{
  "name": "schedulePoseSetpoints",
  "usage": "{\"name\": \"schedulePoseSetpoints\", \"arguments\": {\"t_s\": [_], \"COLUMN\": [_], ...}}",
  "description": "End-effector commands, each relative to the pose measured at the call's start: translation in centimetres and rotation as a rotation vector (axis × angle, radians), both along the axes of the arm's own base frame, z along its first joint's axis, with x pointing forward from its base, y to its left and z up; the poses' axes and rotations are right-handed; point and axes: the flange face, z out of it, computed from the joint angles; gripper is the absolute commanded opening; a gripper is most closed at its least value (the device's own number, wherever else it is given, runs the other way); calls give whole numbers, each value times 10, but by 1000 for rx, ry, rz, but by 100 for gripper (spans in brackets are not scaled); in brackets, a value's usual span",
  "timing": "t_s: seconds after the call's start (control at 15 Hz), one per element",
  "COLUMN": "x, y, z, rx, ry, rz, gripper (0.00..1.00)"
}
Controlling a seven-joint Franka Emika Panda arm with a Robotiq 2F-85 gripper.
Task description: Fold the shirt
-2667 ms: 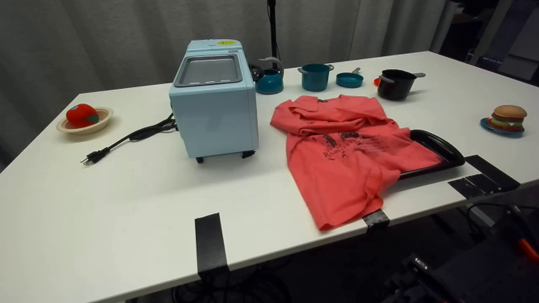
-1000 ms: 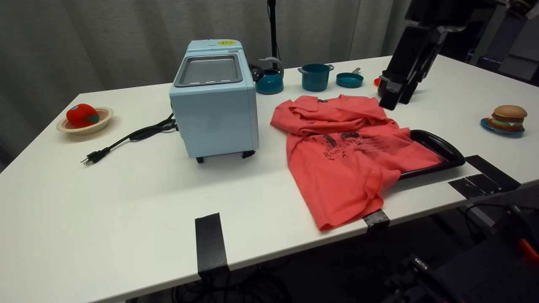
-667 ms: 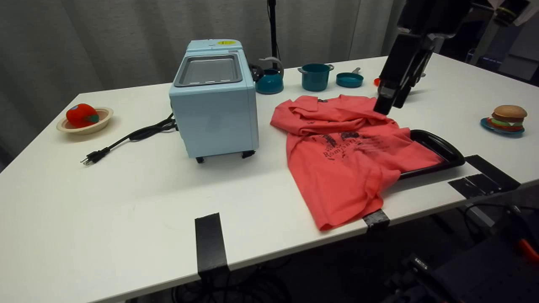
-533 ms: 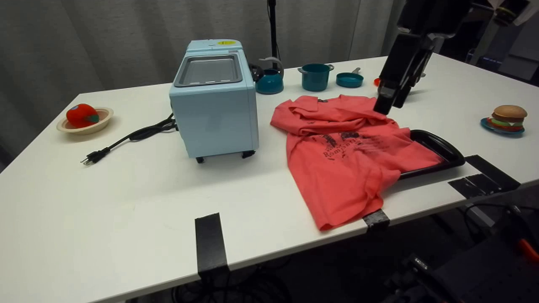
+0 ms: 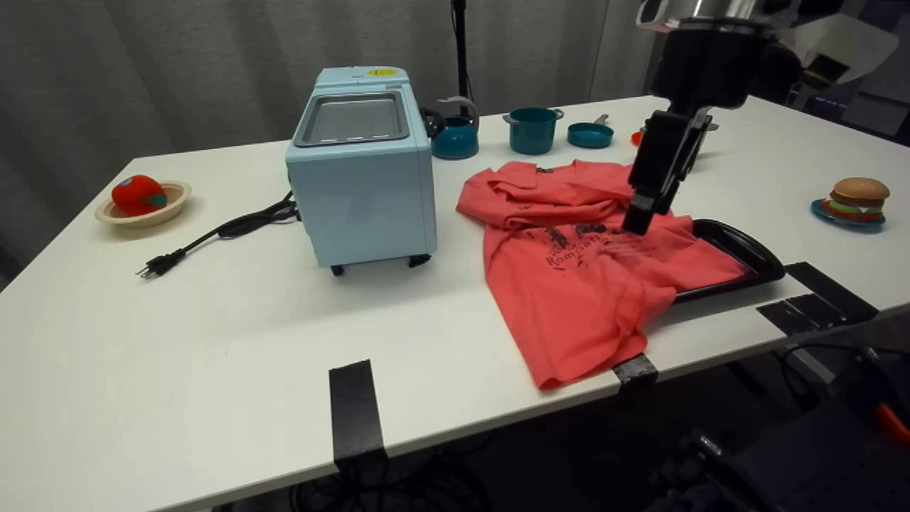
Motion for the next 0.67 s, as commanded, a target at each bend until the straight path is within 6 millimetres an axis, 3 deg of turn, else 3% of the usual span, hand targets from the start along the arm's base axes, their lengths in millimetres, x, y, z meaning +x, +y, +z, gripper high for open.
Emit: {"name": "schedulePoseSetpoints", "arguments": {"t_s": [0.0,0.6], "x": [2,1], "y": [14,58], "z": [-32,-102], "rx": [13,22], "ry": [0,-10], "rz": [64,202], "gripper": [100,100]}}
